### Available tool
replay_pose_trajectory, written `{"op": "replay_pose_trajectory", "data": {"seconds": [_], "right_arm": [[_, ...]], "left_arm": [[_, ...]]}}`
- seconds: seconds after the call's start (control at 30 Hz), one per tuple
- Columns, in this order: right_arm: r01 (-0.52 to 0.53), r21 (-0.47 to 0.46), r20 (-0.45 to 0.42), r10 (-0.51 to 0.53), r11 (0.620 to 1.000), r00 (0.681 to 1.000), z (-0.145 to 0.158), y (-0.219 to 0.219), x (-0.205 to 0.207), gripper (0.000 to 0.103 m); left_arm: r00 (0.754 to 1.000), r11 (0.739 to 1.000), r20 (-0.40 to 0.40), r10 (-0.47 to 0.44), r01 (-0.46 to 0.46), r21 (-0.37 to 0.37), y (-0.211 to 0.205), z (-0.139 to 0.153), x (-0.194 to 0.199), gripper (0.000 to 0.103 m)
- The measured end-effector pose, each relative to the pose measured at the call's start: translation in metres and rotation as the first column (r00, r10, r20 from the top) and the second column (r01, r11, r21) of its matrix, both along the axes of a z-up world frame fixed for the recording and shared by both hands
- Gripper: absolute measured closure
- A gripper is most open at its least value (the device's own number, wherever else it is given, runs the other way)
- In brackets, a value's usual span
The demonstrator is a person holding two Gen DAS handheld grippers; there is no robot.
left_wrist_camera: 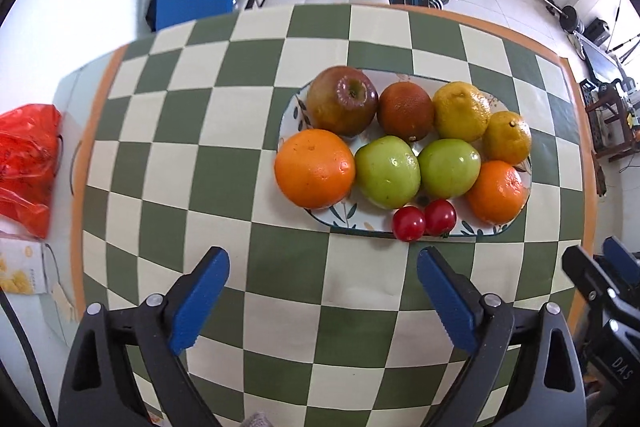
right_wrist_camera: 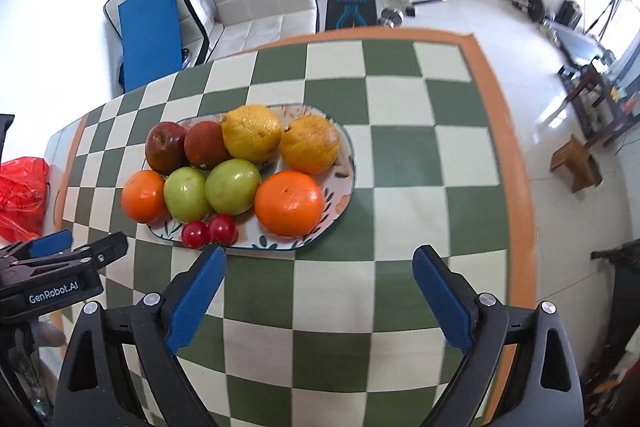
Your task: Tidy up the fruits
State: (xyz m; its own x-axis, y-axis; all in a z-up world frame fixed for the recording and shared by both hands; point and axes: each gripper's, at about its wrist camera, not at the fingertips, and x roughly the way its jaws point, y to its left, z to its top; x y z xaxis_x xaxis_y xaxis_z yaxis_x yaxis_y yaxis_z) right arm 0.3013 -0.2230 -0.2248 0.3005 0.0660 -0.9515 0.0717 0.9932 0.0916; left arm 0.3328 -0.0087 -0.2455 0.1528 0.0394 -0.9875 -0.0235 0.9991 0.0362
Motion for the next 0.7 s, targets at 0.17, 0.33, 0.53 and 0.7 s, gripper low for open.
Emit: {"op": "replay_pose_trajectory", "data": {"seconds": [0.17, 0.33, 0.53, 0.7], "right_arm": [[0.007, -0.016, 0.035, -0.006, 1.000, 0.999, 0.022, 0.000, -0.012, 0.006], [0.009, -0.031, 0.091, -0.006, 0.999, 0.996, 0.055, 0.004, -0.033, 0.006], [0.036, -0.038, 0.161, -0.030, 0.999, 0.987, 0.099, 0.008, -0.073, 0.005], [0.047, -0.034, 0.210, -0.039, 0.998, 0.977, 0.136, 0.013, -0.113, 0.005]], "left_arm": [[0.998, 1.000, 0.062, 0.009, -0.009, 0.003, 0.001, 0.022, -0.012, 0.007], [0.992, 1.000, 0.129, 0.005, -0.005, 0.006, 0.003, 0.053, -0.029, 0.007], [0.979, 1.000, 0.201, -0.020, 0.022, -0.007, 0.005, 0.094, -0.063, 0.007], [0.965, 0.999, 0.261, -0.030, 0.039, -0.027, 0.010, 0.130, -0.099, 0.007]]}}
